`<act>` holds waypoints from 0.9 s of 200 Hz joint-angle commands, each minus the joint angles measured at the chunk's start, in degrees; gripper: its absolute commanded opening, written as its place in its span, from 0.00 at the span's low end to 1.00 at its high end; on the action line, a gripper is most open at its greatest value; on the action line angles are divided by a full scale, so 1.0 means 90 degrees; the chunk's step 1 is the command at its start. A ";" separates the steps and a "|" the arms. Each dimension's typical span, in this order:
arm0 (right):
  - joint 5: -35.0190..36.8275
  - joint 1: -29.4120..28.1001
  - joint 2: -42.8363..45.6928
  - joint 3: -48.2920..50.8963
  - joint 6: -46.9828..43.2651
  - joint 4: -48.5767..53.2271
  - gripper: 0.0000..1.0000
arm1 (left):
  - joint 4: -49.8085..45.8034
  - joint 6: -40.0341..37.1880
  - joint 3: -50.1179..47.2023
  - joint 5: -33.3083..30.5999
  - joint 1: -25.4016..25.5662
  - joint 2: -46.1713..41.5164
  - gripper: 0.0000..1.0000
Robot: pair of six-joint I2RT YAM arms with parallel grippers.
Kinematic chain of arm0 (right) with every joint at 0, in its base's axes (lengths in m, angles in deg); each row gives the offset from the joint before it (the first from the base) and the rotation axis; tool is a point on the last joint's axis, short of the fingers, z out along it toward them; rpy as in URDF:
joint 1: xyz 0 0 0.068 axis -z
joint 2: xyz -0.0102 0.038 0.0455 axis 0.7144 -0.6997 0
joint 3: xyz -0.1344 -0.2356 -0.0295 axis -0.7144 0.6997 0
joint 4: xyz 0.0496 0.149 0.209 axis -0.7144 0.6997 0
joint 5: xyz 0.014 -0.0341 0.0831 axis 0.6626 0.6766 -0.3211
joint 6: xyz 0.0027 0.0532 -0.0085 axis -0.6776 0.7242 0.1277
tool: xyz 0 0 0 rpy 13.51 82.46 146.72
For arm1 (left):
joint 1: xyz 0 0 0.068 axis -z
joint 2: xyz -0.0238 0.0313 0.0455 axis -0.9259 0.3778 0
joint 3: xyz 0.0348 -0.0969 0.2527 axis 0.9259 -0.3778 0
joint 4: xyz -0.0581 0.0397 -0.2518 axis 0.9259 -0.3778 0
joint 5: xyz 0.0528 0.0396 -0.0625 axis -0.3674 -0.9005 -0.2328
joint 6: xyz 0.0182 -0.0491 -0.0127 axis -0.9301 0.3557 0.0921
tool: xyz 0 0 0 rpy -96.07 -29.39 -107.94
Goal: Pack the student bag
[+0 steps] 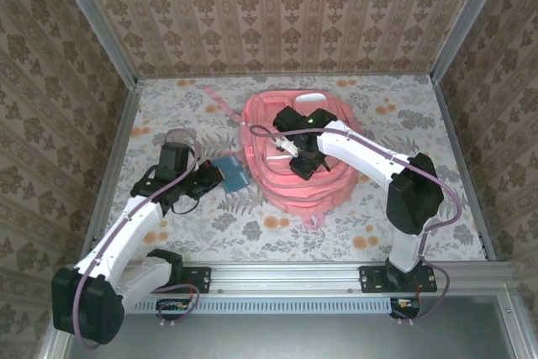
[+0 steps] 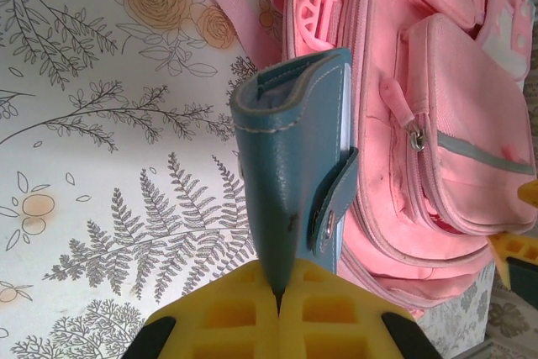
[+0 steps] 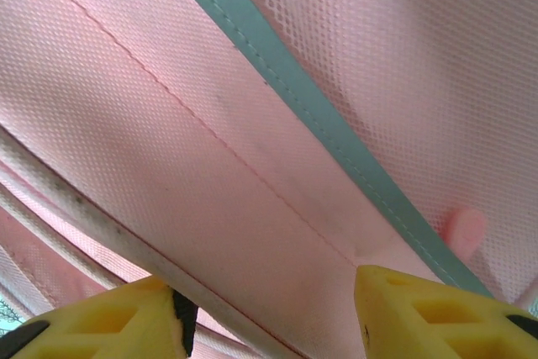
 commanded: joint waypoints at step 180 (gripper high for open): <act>-0.1458 -0.0733 -0.0545 -0.2066 0.2463 -0.1435 0.04 | 0.1093 0.0881 0.0170 0.0406 0.0399 -0.0208 0.00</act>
